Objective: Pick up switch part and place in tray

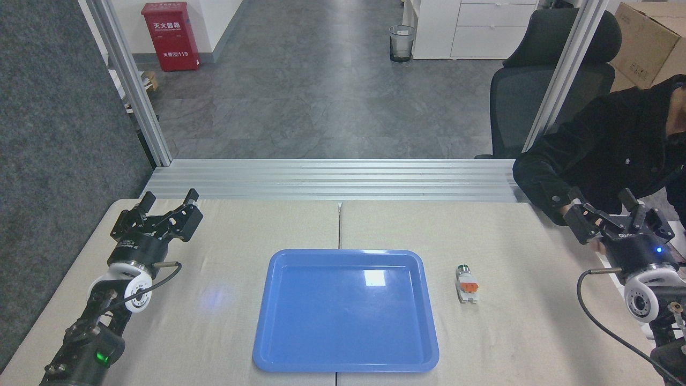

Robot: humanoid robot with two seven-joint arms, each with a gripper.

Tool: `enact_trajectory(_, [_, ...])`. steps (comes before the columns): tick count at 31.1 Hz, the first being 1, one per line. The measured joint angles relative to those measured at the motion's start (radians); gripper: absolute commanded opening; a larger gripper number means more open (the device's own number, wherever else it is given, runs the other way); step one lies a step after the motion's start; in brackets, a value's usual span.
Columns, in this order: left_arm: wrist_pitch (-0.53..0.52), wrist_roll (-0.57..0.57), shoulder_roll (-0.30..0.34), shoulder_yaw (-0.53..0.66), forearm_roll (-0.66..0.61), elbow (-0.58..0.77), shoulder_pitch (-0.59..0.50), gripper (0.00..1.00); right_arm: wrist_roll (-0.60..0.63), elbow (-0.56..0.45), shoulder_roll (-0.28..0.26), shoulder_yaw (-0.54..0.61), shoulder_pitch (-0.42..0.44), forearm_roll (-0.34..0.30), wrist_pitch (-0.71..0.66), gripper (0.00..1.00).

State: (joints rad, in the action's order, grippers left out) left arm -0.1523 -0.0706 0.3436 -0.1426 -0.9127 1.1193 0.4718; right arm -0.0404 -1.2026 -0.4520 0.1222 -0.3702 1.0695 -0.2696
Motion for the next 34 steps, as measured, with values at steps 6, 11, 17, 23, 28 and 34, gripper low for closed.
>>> enact_trajectory(6, [0.000, 0.000, 0.000, 0.000, 0.000, 0.000, 0.000, 1.00, 0.000, 0.000, 0.000, 0.001, -0.001, 0.000, 0.000, 0.98])
enact_trajectory(11, [0.000, 0.000, 0.000, 0.000, 0.000, 0.000, 0.000, 1.00, 0.000, 0.000, 0.001, 0.001, -0.001, 0.000, 0.000, 0.98])
enact_trajectory(17, [0.000, 0.000, 0.000, 0.000, 0.000, 0.000, 0.000, 1.00, 0.000, 0.000, 0.000, 0.001, -0.001, 0.000, 0.000, 0.98])
enact_trajectory(23, [0.000, 0.000, 0.000, 0.000, 0.000, 0.000, 0.000, 1.00, 0.000, 0.000, 0.000, 0.001, -0.002, 0.000, 0.000, 0.98])
enact_trajectory(28, [0.000, 0.000, 0.000, 0.000, 0.000, 0.000, 0.000, 1.00, 0.000, -0.001, 0.000, 0.001, -0.002, 0.000, 0.000, 0.98])
enact_trajectory(34, [0.000, 0.000, 0.000, 0.000, 0.000, 0.000, 0.000, 1.00, 0.000, -0.001, 0.001, 0.001, -0.002, 0.000, 0.000, 0.98])
